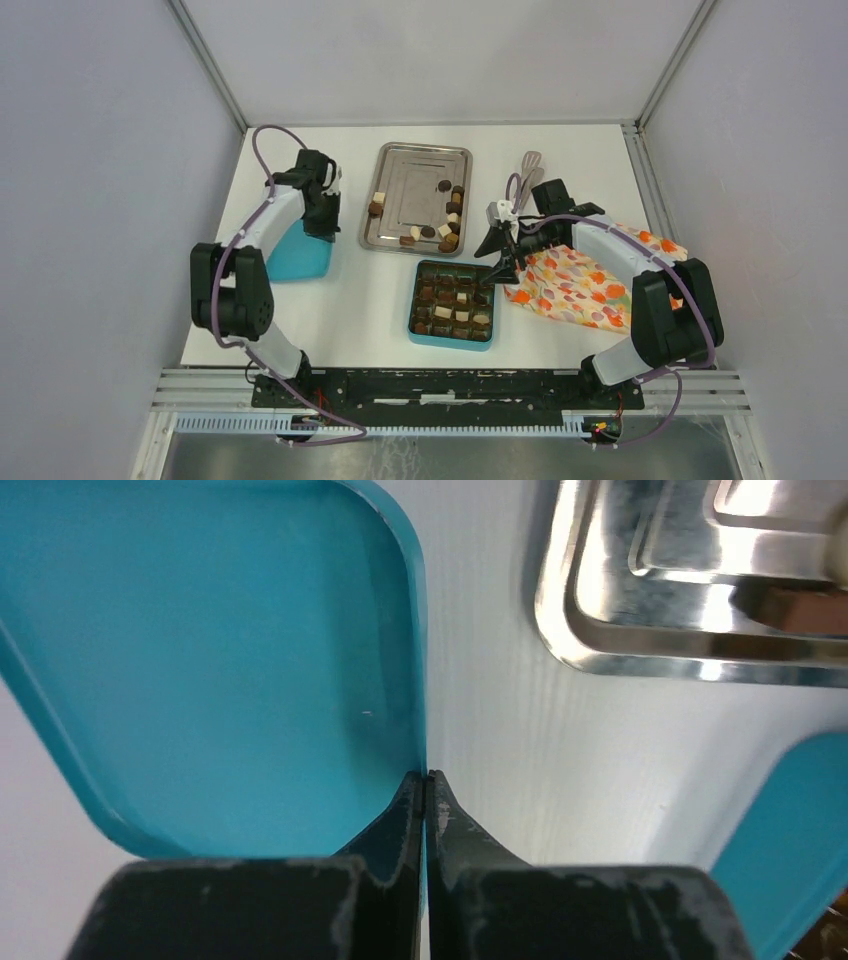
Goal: Pack the chocolate
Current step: Pick up the box lid from the center of the board.
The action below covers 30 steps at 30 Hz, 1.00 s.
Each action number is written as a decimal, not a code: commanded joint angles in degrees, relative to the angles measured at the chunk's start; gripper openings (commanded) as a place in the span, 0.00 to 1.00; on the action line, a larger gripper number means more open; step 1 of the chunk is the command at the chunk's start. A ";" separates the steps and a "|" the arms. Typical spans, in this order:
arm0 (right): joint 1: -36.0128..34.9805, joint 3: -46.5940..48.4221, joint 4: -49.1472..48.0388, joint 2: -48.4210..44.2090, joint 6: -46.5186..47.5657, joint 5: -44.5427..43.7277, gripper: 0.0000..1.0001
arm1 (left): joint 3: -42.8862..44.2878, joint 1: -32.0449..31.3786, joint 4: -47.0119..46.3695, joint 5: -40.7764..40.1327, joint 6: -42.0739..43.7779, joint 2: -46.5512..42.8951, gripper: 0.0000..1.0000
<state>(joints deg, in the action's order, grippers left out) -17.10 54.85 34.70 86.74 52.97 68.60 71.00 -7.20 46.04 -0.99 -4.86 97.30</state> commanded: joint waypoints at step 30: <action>-0.99 18.74 28.23 -0.01 61.79 6.29 0.92 | 0.66 -0.88 -3.50 49.06 -8.99 -34.12 0.02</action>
<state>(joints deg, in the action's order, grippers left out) -17.52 64.47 55.11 84.38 106.56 70.94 67.68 -7.90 47.46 37.36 -10.26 65.67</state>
